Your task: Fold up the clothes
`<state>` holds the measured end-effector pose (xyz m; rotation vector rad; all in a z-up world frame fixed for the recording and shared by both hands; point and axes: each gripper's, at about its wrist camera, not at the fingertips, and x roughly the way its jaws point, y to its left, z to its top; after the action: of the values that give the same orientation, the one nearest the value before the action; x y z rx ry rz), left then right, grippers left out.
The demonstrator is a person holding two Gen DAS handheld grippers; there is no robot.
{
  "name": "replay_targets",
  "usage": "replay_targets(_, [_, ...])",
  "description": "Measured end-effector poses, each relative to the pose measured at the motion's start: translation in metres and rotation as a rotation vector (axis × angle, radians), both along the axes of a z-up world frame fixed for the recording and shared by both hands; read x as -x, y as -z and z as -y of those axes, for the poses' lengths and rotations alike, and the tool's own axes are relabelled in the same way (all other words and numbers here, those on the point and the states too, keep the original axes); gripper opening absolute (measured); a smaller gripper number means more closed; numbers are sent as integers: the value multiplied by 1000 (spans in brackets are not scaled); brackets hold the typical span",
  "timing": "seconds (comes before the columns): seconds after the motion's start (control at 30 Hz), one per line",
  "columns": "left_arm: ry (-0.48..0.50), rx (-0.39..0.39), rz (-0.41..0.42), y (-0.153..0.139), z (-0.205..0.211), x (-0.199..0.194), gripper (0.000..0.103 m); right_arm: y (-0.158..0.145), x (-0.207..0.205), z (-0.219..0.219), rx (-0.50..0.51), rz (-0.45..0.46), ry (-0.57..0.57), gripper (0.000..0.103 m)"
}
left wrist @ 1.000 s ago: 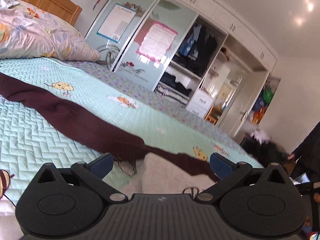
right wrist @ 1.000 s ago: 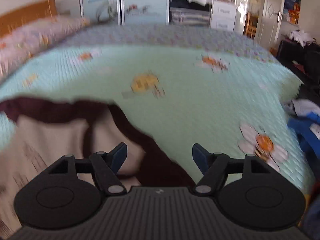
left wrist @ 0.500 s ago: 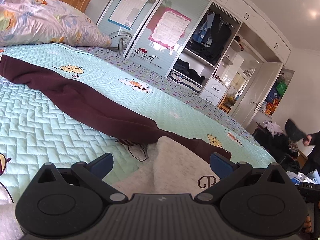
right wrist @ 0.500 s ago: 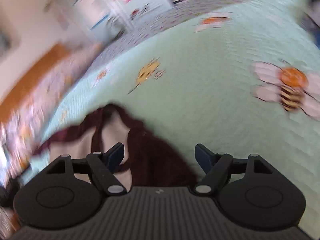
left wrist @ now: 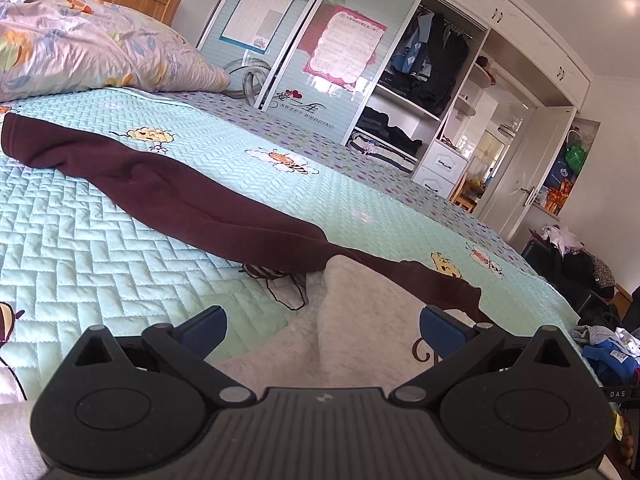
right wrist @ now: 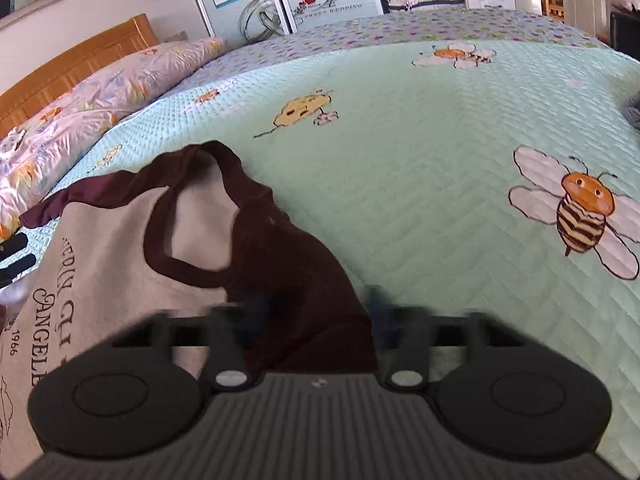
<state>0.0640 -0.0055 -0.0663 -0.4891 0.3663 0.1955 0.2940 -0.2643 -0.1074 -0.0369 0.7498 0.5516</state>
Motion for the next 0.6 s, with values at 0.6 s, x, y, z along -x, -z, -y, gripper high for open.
replay_targets(0.6, [106,74,89,-18,28,-13,103,-95,-139,-75,484,464,313,16])
